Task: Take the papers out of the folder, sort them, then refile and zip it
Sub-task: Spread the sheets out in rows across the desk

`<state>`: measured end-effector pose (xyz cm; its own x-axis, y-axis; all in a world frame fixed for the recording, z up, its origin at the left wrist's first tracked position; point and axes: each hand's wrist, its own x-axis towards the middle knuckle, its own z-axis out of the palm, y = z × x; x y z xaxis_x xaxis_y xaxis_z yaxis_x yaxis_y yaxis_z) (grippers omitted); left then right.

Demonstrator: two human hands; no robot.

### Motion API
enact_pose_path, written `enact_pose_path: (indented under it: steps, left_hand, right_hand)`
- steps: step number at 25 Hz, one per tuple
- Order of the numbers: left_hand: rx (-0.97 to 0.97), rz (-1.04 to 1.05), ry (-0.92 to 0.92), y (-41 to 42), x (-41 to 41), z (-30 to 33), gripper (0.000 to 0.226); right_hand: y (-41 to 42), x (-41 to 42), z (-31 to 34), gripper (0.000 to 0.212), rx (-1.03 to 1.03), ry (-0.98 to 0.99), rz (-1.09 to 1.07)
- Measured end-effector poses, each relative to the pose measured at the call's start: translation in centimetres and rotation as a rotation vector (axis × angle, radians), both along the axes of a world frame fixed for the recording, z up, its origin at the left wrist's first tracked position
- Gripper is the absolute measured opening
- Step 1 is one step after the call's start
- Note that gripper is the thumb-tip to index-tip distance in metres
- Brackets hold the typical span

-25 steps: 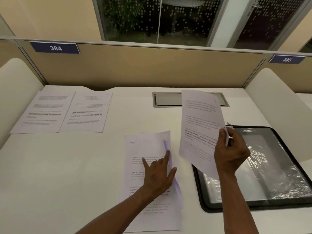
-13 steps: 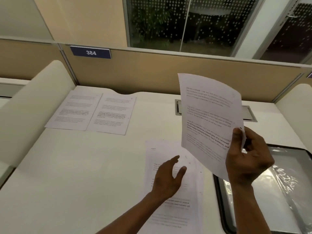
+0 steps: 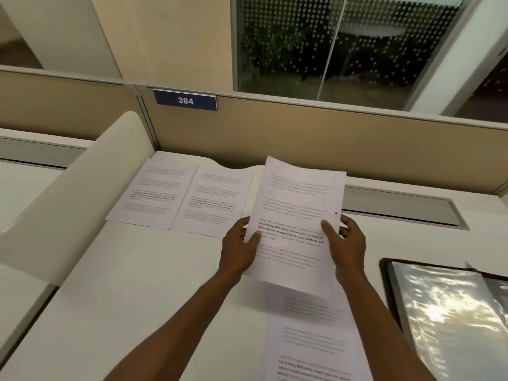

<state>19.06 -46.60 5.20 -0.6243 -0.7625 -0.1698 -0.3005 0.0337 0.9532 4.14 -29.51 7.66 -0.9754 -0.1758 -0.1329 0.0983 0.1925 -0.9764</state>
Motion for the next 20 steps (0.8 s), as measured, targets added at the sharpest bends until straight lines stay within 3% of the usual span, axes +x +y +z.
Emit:
enact_pose_path:
  steps: [3,5,8,10,13,20]
  left_hand:
    - [0.010,-0.008,-0.040,-3.0,-2.0,-1.3,0.045]
    - [-0.184,-0.038,-0.126,-4.8,-2.6,-2.6,0.051]
    - [-0.551,-0.096,-0.393,-7.1,-2.3,-6.2,0.072]
    - [-0.690,-0.133,-0.436,-7.6,-1.9,-8.8,0.082]
    - [-0.698,-0.163,-0.466,-7.5,-2.1,-10.8,0.093]
    - [-0.700,-0.225,-0.479,-7.4,-2.8,-11.4,0.082]
  right_hand:
    - [-2.4,-1.2,-2.4,0.050,0.102,-0.030,0.090]
    - [-3.7,-2.3,-3.9,0.049,0.133,-0.038,0.076]
    - [-5.7,-4.6,-5.7,0.045,0.162,-0.056,0.048]
    - [-6.8,-5.9,-6.6,0.044,0.174,-0.066,0.056]
    - [-8.4,-7.3,-8.0,0.042,0.220,-0.065,0.072]
    - [-10.0,-8.5,-10.9,0.045,0.344,0.026,0.085]
